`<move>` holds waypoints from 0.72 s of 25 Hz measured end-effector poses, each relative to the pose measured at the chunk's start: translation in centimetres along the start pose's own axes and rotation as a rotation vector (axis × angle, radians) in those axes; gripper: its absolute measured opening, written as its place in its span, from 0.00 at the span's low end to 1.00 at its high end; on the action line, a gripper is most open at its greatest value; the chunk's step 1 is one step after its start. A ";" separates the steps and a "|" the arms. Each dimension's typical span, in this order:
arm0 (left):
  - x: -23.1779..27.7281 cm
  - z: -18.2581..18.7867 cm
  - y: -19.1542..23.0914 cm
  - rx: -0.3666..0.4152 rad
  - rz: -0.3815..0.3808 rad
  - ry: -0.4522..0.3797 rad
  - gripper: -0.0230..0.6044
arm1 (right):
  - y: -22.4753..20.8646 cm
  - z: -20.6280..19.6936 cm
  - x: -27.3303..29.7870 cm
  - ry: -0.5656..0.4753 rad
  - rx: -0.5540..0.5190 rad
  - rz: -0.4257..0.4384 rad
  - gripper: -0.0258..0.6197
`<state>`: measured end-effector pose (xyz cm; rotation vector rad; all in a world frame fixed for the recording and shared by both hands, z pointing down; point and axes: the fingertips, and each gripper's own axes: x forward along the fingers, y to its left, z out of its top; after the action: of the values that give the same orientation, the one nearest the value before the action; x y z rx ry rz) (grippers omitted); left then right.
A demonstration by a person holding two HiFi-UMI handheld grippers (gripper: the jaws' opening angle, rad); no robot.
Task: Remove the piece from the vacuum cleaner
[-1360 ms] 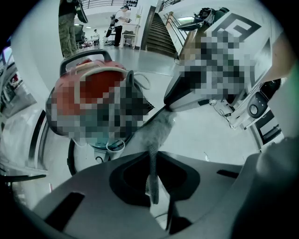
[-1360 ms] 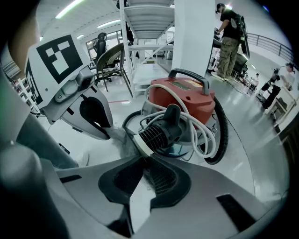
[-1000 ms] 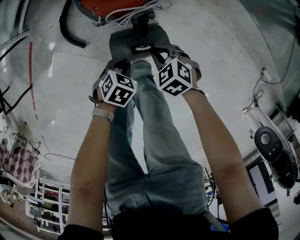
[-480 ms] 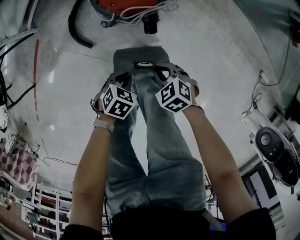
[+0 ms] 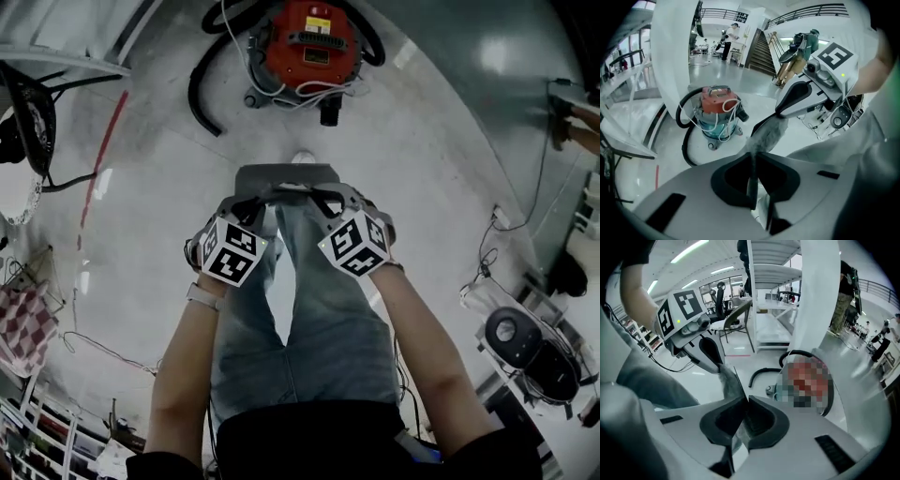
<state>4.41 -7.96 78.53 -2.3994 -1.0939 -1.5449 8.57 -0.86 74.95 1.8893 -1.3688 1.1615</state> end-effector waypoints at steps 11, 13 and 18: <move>-19.2 4.6 -0.2 -0.039 0.104 -0.141 0.10 | 4.8 15.5 -12.7 -0.131 -0.052 0.023 0.11; -23.3 5.3 -0.6 -0.046 0.115 -0.160 0.10 | 6.2 18.1 -15.1 -0.143 -0.063 0.038 0.11; -32.4 7.0 -1.5 -0.036 0.153 -0.190 0.10 | 9.4 24.3 -20.8 -0.170 -0.114 0.061 0.11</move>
<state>1.27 -20.59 48.01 -2.6291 -0.8925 -1.3234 5.47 -13.69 44.32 1.9122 -1.5587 0.9473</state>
